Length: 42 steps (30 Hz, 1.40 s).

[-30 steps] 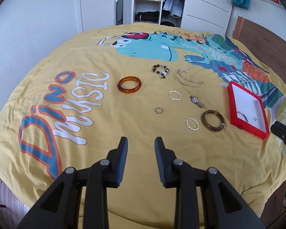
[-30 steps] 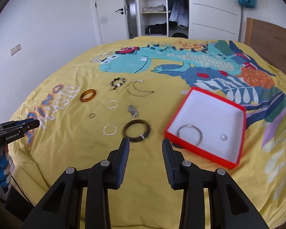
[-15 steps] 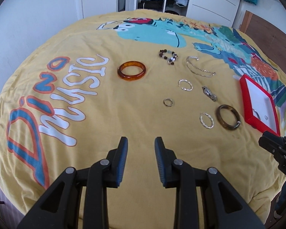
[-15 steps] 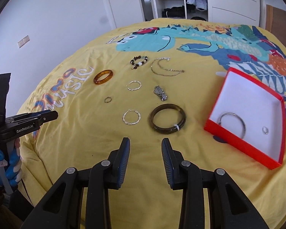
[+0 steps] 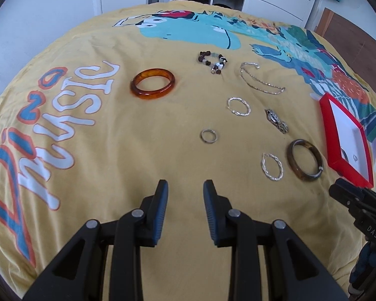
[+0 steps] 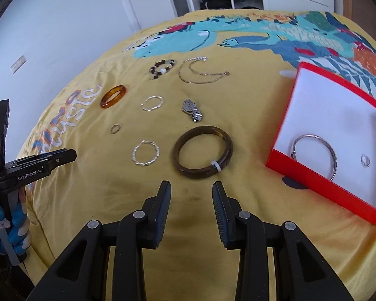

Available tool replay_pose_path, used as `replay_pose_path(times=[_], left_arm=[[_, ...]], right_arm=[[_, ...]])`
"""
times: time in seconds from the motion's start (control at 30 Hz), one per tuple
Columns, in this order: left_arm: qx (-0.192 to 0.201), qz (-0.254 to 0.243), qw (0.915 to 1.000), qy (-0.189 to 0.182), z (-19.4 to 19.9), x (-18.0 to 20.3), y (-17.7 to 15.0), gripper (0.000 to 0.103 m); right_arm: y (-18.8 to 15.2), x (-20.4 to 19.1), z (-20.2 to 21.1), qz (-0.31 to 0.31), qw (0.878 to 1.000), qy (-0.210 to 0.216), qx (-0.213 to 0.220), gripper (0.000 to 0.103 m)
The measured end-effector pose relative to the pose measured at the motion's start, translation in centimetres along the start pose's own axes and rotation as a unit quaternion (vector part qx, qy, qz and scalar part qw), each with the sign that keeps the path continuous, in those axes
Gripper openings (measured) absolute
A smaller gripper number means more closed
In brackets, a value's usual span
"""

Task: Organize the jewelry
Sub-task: 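Close the right gripper on the dark brown bangle while the left gripper grasps the twisted silver hoop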

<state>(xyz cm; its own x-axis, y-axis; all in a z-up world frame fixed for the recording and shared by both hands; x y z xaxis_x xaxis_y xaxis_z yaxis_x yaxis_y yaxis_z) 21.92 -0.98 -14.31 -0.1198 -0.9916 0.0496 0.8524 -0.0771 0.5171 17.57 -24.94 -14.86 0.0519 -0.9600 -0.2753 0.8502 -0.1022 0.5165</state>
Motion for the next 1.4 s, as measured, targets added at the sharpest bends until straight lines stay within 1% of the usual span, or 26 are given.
replay_pose_path(times=[0.27,0.57,0.73,1.2,1.4], left_arm=[[-0.009,-0.003,1.0,-0.002,-1.7,0.8,0.2,0.028],[-0.01,0.006,0.9999,-0.004,-2.9,0.6,0.9,0.028],[-0.012,0.002,0.9998,-0.017,-3.3,1.3,1.1,0.028],[-0.016,-0.022,0.9967,-0.077,-4.8,6.8,2.3,0.028],[-0.024,-0.034,0.9954,-0.086,-5.8,8.1,2.2,0.028]], right_arm=[[1.0,1.0,-1.5,-0.024,1.0,-0.005,0.005,0.034],[1.8,1.5,-2.8,-0.045,0.999,-0.01,0.009,0.034],[1.9,1.8,-3.5,-0.049,0.999,-0.012,0.005,0.034],[2.3,2.3,-5.3,-0.059,0.998,-0.01,0.003,0.034],[2.6,2.7,-6.1,-0.058,0.998,-0.008,0.004,0.034]])
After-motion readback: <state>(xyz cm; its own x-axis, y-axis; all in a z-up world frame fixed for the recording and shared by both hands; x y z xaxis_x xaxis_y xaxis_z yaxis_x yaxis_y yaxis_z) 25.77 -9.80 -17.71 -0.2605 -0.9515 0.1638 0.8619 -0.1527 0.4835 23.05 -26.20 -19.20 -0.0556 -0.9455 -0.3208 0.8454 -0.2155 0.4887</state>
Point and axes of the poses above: each gripper's, at about its wrist camera, not at the fingertips, and z roughly against the way its jaws point, x to its right, y to its top, the point moved 5 cm from there along -z, roughly the way its jaws point, and after that the axes turned 5 degrees about -z, right-handed, at the moved point
